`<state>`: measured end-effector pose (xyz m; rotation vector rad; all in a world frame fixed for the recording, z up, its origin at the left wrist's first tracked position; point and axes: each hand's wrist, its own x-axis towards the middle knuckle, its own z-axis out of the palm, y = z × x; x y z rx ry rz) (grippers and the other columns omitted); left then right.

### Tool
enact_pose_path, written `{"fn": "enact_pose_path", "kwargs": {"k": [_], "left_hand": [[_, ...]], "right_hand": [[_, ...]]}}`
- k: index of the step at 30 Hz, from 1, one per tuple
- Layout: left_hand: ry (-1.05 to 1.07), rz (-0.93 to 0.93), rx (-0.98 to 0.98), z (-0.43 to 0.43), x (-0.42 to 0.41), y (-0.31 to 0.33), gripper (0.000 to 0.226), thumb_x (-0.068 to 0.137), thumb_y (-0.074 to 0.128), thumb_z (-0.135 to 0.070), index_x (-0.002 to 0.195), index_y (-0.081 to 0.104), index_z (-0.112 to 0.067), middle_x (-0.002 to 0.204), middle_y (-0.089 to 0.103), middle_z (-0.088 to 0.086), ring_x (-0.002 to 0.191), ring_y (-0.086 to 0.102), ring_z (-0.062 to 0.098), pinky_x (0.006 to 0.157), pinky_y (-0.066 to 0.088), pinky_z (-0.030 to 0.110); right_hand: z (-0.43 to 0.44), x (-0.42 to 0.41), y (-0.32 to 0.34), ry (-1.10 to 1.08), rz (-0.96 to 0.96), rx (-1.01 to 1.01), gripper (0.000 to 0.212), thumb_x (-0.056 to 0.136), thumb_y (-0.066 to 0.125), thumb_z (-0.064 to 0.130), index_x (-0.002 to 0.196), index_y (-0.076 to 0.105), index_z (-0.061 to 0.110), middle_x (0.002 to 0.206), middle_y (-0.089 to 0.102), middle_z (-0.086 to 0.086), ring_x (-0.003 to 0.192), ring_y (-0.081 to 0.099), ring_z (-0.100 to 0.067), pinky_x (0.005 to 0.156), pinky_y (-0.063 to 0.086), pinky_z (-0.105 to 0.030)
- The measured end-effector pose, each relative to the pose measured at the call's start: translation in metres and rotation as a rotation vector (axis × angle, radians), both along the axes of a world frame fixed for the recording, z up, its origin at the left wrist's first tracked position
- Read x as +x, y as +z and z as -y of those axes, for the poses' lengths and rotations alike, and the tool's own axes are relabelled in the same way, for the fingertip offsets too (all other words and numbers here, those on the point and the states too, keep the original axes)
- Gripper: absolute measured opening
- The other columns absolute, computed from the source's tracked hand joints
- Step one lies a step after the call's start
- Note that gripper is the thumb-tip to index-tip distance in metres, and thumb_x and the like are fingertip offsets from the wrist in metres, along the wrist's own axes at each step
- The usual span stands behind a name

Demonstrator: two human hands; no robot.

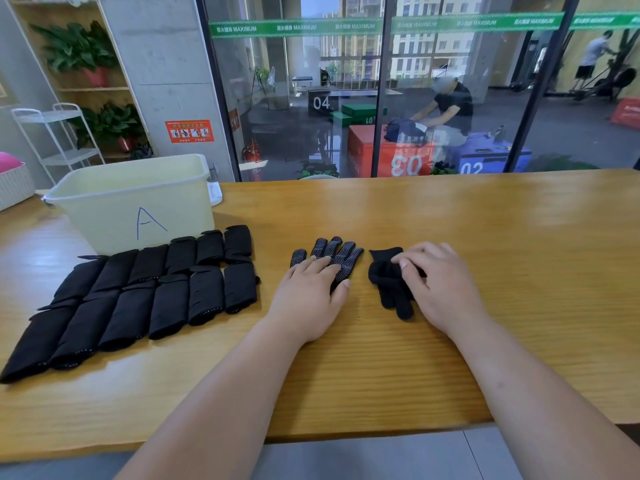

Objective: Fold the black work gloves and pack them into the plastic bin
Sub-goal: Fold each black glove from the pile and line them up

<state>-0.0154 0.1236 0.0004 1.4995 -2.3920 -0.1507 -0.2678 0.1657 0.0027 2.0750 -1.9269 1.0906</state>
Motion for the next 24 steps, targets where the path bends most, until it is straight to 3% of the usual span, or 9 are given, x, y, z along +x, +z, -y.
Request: {"fn": "enact_pose_path", "kwargs": {"k": [3, 6, 11, 13, 17, 21, 24], "left_hand": [[-0.033, -0.001, -0.012, -0.001, 0.000, 0.000, 0.058, 0.111, 0.032, -0.056, 0.161, 0.044, -0.030, 0.170, 0.037, -0.007, 0.160, 0.023, 0.017, 0.130, 0.019, 0.042], [-0.033, -0.005, -0.028, 0.001, -0.002, -0.001, 0.057, 0.111, 0.033, -0.056, 0.160, 0.046, -0.031, 0.169, 0.038, -0.008, 0.160, 0.024, 0.017, 0.130, 0.019, 0.041], [-0.036, -0.005, -0.019, 0.002, -0.004, -0.003, 0.060, 0.111, 0.030, -0.057, 0.163, 0.042, -0.030, 0.172, 0.032, -0.007, 0.162, 0.016, 0.015, 0.133, 0.011, 0.043], [-0.037, -0.028, -0.013, 0.003, -0.003, -0.003, 0.059, 0.111, 0.030, -0.056, 0.163, 0.041, -0.029, 0.173, 0.031, -0.007, 0.163, 0.013, 0.014, 0.133, 0.009, 0.042], [-0.037, -0.055, -0.029, 0.003, -0.002, -0.005, 0.058, 0.111, 0.032, -0.055, 0.161, 0.044, -0.029, 0.172, 0.033, -0.007, 0.163, 0.014, 0.014, 0.133, 0.011, 0.043], [-0.025, -0.076, -0.047, 0.005, -0.002, -0.008, 0.057, 0.110, 0.034, -0.055, 0.159, 0.048, -0.029, 0.170, 0.037, -0.007, 0.162, 0.017, 0.014, 0.133, 0.013, 0.043], [-0.024, -0.080, -0.051, 0.005, -0.002, -0.008, 0.057, 0.110, 0.034, -0.056, 0.158, 0.049, -0.030, 0.170, 0.038, -0.007, 0.162, 0.018, 0.014, 0.132, 0.014, 0.042]], "right_hand": [[0.004, -0.005, 0.000, -0.101, 0.027, 0.121, 0.041, 0.110, 0.036, 0.043, 0.135, 0.067, 0.034, 0.141, 0.062, 0.012, 0.135, 0.045, -0.016, 0.112, 0.041, -0.044], [0.012, -0.008, 0.004, -0.106, 0.137, 0.348, 0.041, 0.110, 0.037, 0.050, 0.145, 0.057, 0.040, 0.137, 0.064, 0.011, 0.142, 0.040, -0.017, 0.113, 0.041, -0.047], [0.035, -0.016, 0.026, -0.025, 0.369, 0.456, 0.040, 0.106, 0.054, 0.050, 0.144, 0.059, 0.038, 0.128, 0.066, 0.011, 0.122, 0.060, -0.018, 0.098, 0.050, -0.039], [0.045, -0.014, 0.035, -0.037, 0.354, 0.512, 0.045, 0.104, 0.061, 0.049, 0.145, 0.060, 0.032, 0.131, 0.066, 0.005, 0.119, 0.062, -0.021, 0.097, 0.050, -0.038], [0.058, -0.008, 0.048, -0.120, 0.129, 0.699, 0.065, 0.092, 0.079, 0.051, 0.147, 0.060, 0.022, 0.143, 0.064, -0.004, 0.129, 0.061, -0.028, 0.106, 0.051, -0.043], [0.063, -0.004, 0.068, -0.083, 0.180, 0.655, 0.047, 0.090, 0.085, 0.033, 0.134, 0.071, 0.023, 0.139, 0.067, -0.002, 0.126, 0.063, -0.026, 0.100, 0.052, -0.039], [0.062, -0.005, 0.085, -0.003, 0.346, 0.568, 0.021, 0.093, 0.082, 0.027, 0.112, 0.076, 0.024, 0.116, 0.073, 0.002, 0.108, 0.067, -0.020, 0.096, 0.053, -0.040]]}}
